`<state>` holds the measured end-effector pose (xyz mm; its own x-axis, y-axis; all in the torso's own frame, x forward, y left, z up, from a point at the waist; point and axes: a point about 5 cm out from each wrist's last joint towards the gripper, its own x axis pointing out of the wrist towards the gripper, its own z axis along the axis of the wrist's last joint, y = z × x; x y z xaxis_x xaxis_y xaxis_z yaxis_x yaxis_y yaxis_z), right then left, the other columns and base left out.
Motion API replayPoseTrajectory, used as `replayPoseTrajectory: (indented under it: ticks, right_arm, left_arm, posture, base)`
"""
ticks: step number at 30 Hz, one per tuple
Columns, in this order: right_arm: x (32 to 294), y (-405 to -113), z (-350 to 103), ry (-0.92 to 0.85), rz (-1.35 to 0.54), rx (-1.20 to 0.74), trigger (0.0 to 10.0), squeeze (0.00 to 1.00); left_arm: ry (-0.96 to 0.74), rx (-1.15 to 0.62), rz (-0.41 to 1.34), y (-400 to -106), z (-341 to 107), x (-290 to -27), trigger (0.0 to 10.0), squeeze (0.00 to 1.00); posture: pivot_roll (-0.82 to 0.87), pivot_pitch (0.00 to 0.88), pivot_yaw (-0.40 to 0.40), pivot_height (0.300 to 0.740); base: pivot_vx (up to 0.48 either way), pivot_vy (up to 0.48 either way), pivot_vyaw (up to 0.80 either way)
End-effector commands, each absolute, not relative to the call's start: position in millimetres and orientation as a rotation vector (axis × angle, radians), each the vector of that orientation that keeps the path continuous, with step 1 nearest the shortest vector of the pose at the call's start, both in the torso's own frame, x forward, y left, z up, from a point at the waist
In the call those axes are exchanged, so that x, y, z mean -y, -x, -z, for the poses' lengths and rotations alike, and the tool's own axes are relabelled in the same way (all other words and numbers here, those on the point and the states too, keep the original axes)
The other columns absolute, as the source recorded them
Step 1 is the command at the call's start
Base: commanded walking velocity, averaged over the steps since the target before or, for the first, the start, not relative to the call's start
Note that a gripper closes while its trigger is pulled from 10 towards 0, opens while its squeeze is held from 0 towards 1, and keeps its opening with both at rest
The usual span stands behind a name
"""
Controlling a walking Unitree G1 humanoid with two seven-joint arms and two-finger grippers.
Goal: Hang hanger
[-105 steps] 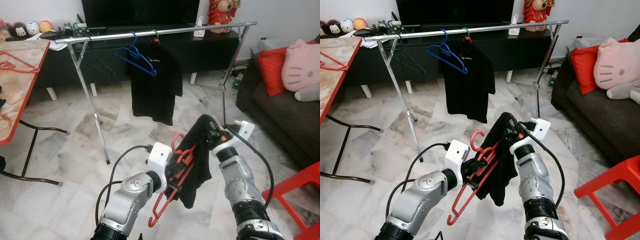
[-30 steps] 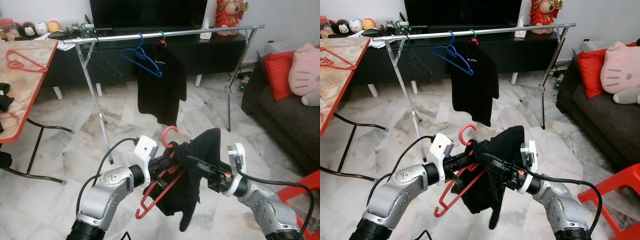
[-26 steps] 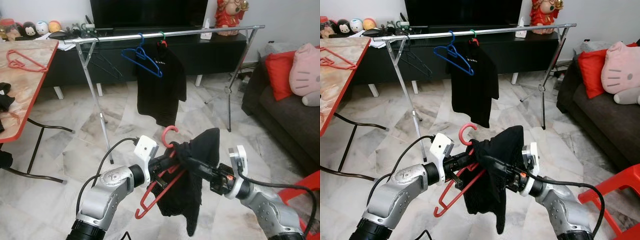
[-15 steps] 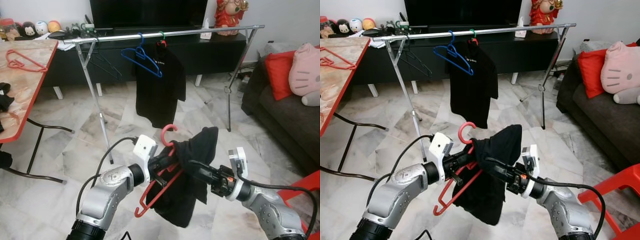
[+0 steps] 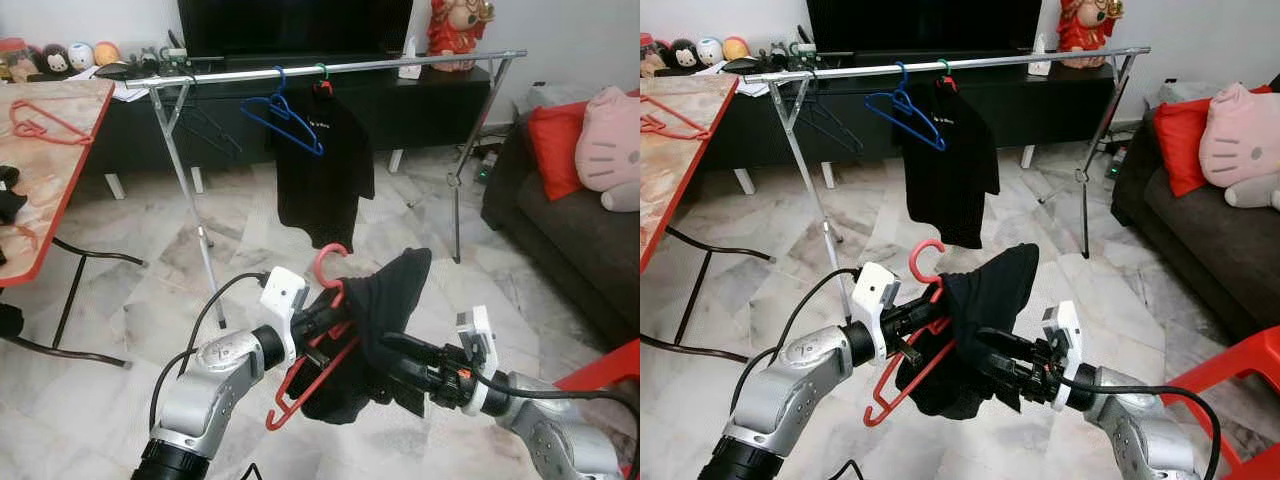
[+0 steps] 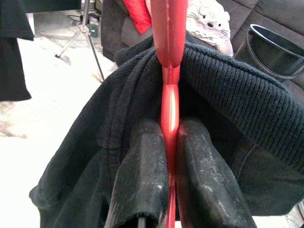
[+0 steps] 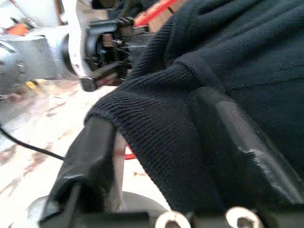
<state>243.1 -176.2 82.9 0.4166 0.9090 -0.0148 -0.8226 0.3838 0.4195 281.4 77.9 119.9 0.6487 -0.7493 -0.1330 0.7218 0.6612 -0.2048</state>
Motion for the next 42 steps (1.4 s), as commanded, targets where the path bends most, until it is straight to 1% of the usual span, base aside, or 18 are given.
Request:
replayPoseTrajectory:
  ticks: [1, 4, 6, 7, 8, 11, 17, 23, 27, 31, 34, 35, 36, 37, 39, 40, 41, 42]
  right_arm:
    - [179, -242, -83, -0.338, -1.098, -0.267, 10.0, 1.00]
    - [180, -247, -82, -0.321, -1.053, -0.257, 10.0, 1.00]
    - [182, -258, -83, -0.288, -0.964, -0.225, 10.0, 1.00]
    - [182, -258, -83, -0.288, -0.964, -0.225, 10.0, 1.00]
    - [182, -265, -83, -0.265, -0.908, -0.204, 10.0, 1.00]
    - [176, -278, -88, -0.251, -0.829, -0.158, 10.0, 1.00]
    - [165, -274, -84, -0.233, -0.867, -0.170, 10.0, 1.00]
    - [165, -270, -76, -0.177, -0.865, -0.204, 10.0, 1.00]
    - [169, -268, -73, -0.158, -0.853, -0.216, 10.0, 1.00]
    - [172, -262, -76, -0.164, -0.900, -0.225, 10.0, 1.00]
    - [187, -263, -83, -0.118, -0.850, -0.203, 10.0, 1.00]
    - [194, -266, -88, -0.124, -0.816, -0.180, 10.0, 1.00]
    - [194, -266, -88, -0.124, -0.816, -0.180, 10.0, 1.00]
    - [202, -269, -96, -0.138, -0.786, -0.152, 10.0, 1.00]
    - [210, -271, -105, -0.123, -0.783, -0.130, 10.0, 1.00]
    - [213, -273, -109, -0.113, -0.782, -0.119, 10.0, 0.54]
    - [217, -275, -117, -0.105, -0.784, -0.097, 10.0, 0.00]
    - [219, -276, -121, -0.105, -0.788, -0.087, 10.0, 0.00]
  left_arm:
    - [0.135, -0.125, 0.805, -290, -136, -82, 10.0, 0.00]
    - [0.136, -0.125, 0.805, -290, -136, -82, 10.0, 0.00]
    - [0.138, -0.122, 0.806, -290, -136, -81, 10.0, 0.00]
    - [0.138, -0.122, 0.806, -290, -136, -81, 10.0, 0.00]
    - [0.139, -0.121, 0.806, -289, -135, -81, 10.0, 0.00]
    - [0.141, -0.119, 0.806, -289, -135, -80, 10.0, 0.00]
    - [0.141, -0.116, 0.805, -289, -135, -80, 10.0, 0.00]
    - [0.144, -0.110, 0.800, -290, -135, -80, 10.0, 0.00]
    - [0.147, -0.107, 0.801, -290, -136, -79, 10.0, 0.00]
    - [0.153, -0.099, 0.797, -290, -136, -79, 10.0, 0.00]
    - [0.150, -0.100, 0.802, -289, -135, -81, 10.0, 0.00]
    - [0.142, -0.105, 0.809, -289, -134, -82, 10.0, 0.00]
    - [0.142, -0.105, 0.809, -289, -134, -82, 10.0, 0.00]
    - [0.115, -0.119, 0.808, -288, -130, -84, 10.0, 0.00]
    - [0.098, -0.131, 0.814, -287, -127, -86, 10.0, 0.00]
    - [0.099, -0.132, 0.815, -287, -127, -86, 10.0, 0.00]
    - [0.096, -0.136, 0.822, -286, -126, -87, 10.0, 0.00]
    - [0.093, -0.139, 0.828, -285, -126, -88, 10.0, 0.00]
  posture:
    - [0.06, 0.000, -0.059, 0.716]
    - [0.06, 0.000, -0.059, 0.716]
    - [0.05, 0.000, -0.059, 0.716]
    - [0.05, 0.000, -0.059, 0.716]
    - [0.05, 0.000, -0.060, 0.716]
    - [0.05, 0.000, -0.060, 0.716]
    - [0.05, 0.000, -0.060, 0.716]
    - [0.05, 0.000, -0.061, 0.716]
    - [0.05, 0.000, -0.062, 0.716]
    - [0.04, 0.000, -0.063, 0.716]
    - [0.04, 0.000, -0.064, 0.716]
    - [0.04, 0.000, -0.064, 0.716]
    - [0.04, 0.000, -0.064, 0.716]
    - [0.03, 0.000, -0.064, 0.716]
    - [0.03, 0.000, -0.062, 0.716]
    - [0.03, 0.000, -0.062, 0.716]
    - [0.03, 0.000, -0.061, 0.716]
    - [0.03, 0.000, -0.061, 0.716]
  base:
    - [0.000, 0.000, 0.00]
    - [0.000, 0.000, 0.00]
    - [0.000, 0.000, 0.00]
    - [0.000, 0.000, 0.00]
    - [0.000, 0.000, 0.00]
    - [0.000, 0.000, 0.00]
    - [0.000, 0.000, 0.00]
    - [0.000, 0.000, 0.00]
    - [0.000, 0.000, 0.00]
    - [0.000, 0.000, 0.00]
    - [0.000, 0.000, 0.00]
    - [0.000, 0.000, 0.00]
    - [0.000, 0.000, 0.00]
    - [0.000, 0.000, 0.00]
    - [0.000, 0.000, 0.00]
    - [0.000, 0.000, 0.00]
    - [0.000, 0.000, 0.00]
    - [0.000, 0.000, 0.00]
